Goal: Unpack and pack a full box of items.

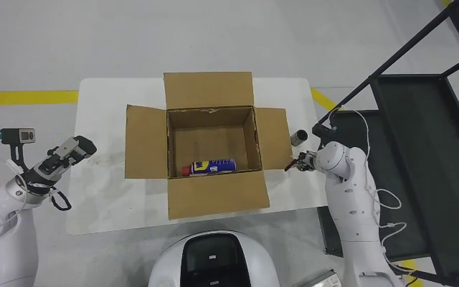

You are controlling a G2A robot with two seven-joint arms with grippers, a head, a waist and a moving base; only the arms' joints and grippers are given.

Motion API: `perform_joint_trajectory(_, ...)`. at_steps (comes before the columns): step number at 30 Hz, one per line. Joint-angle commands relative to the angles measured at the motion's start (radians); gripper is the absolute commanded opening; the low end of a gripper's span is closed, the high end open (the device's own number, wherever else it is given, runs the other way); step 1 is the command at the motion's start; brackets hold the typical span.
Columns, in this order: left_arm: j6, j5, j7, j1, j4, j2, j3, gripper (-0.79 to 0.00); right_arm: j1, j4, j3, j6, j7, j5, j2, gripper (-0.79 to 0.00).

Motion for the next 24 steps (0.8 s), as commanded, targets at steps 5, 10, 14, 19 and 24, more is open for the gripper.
perform_joint_trajectory(5,0.000,0.000,0.000,0.000,0.000,0.000,0.000,0.000,0.063,0.141,-0.008,0.015,-0.078,0.009,0.000,-0.785)
perform_joint_trajectory(10,0.000,0.000,0.000,0.000,0.000,0.000,0.000,0.000,0.124,0.255,-0.021,0.004,-0.123,0.007,0.002,-0.785)
perform_joint_trajectory(14,0.000,0.000,0.000,0.000,0.000,0.000,0.000,0.000,0.160,0.320,-0.024,0.005,-0.154,0.019,0.002,-0.785)
perform_joint_trajectory(19,0.000,0.000,0.000,0.000,0.000,0.000,0.000,0.000,0.210,0.417,-0.037,-0.006,-0.174,0.026,0.003,-0.542)
perform_joint_trajectory(24,0.000,0.000,0.000,0.000,0.000,0.000,0.000,0.000,0.242,0.474,-0.040,-0.005,-0.200,0.042,0.004,0.000)
